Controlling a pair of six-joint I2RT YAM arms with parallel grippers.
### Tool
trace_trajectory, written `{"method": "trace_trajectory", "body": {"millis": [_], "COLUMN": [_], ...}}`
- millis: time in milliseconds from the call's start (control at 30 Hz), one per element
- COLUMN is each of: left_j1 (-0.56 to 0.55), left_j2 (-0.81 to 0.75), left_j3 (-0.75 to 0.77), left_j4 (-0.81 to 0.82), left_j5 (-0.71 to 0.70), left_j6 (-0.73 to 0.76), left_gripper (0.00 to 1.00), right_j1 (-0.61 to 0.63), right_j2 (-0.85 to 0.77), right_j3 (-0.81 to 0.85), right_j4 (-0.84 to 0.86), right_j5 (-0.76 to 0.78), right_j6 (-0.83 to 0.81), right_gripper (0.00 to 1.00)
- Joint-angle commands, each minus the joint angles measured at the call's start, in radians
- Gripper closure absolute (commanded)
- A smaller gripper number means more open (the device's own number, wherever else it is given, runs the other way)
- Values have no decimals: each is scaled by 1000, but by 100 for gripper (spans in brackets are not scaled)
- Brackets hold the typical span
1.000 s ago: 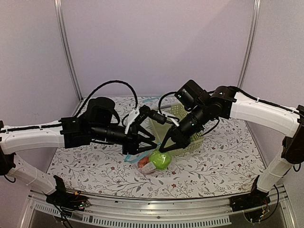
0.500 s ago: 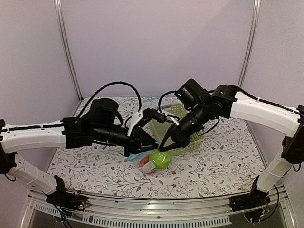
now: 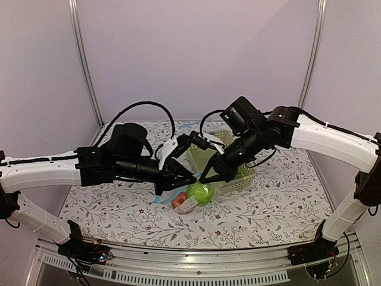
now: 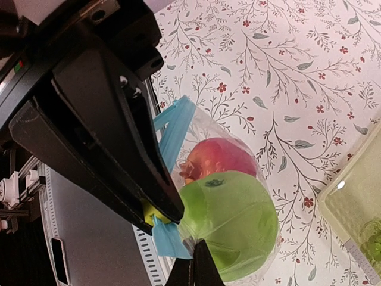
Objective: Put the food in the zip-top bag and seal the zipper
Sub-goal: Hold the zipper from the zipper food storage bag, then zip the zipper of the food storage bag.
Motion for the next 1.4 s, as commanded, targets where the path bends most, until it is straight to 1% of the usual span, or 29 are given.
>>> {"method": "trace_trajectory", "body": {"millis": [0, 167, 367, 733, 933, 1367], "left_j1": [-14, -12, -4, 33, 53, 115], "left_j2": [-42, -50, -55, -60, -69, -101], "left_j3": [-6, -10, 0, -4, -10, -22], "left_j4": [-73, -90, -137, -176, -207, -275], "left_j5": [-8, -25, -50, -45, -35, -7], "left_j6": [15, 22, 36, 40, 44, 34], "left_gripper": [97, 98, 98, 98, 98, 97], "right_j1": [-17, -27, -34, -43, -94, -138], "right_j2": [-70, -94, -113, -112, -114, -99], "right_j3": [-20, -39, -51, -54, -69, -73], "right_j4": [1, 7, 5, 8, 26, 28], "right_j5": [122, 175, 326, 527, 537, 579], "right_j6": [27, 34, 47, 76, 111, 128], "right_gripper": [100, 100, 100, 100, 100, 100]}}
